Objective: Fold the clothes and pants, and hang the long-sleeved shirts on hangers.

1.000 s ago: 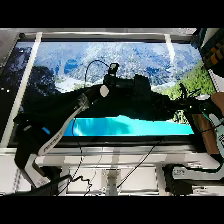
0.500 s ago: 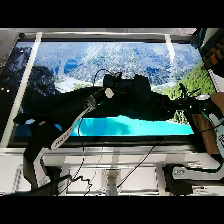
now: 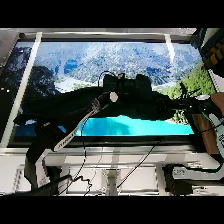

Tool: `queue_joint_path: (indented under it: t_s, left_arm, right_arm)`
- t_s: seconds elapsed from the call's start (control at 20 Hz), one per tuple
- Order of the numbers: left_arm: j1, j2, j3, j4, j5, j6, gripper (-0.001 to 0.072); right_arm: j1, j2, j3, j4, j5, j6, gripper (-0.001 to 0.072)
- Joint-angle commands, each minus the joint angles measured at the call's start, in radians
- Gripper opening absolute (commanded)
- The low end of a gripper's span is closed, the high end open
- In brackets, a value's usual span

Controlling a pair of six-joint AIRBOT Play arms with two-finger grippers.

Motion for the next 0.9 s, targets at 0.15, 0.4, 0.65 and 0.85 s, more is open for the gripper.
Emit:
queue_joint_path:
  t_s: [0.15,0.4,0.65,0.85]
  left_arm:
    - [0.103,0.108,0.001,0.013,0.193,0.004,0.0022]
    - [0.299,0.327,0.001,0.242,0.183,0.036,0.0021]
    - [0.54,0.51,0.001,0.457,0.092,0.035,0.0021]
    - [0.752,0.564,0.001,0.469,-0.077,0.036,0.0021]
  right_arm:
    - [0.001,0.002,0.003,0.017,0.006,0.001,0.0037]
    - [0.001,0.044,0.003,0.15,-0.102,0.0,0.0037]
    - [0.001,0.072,0.003,0.361,-0.305,0.005,0.0037]
    - [0.001,0.072,0.01,0.656,-0.324,0.005,0.0037]
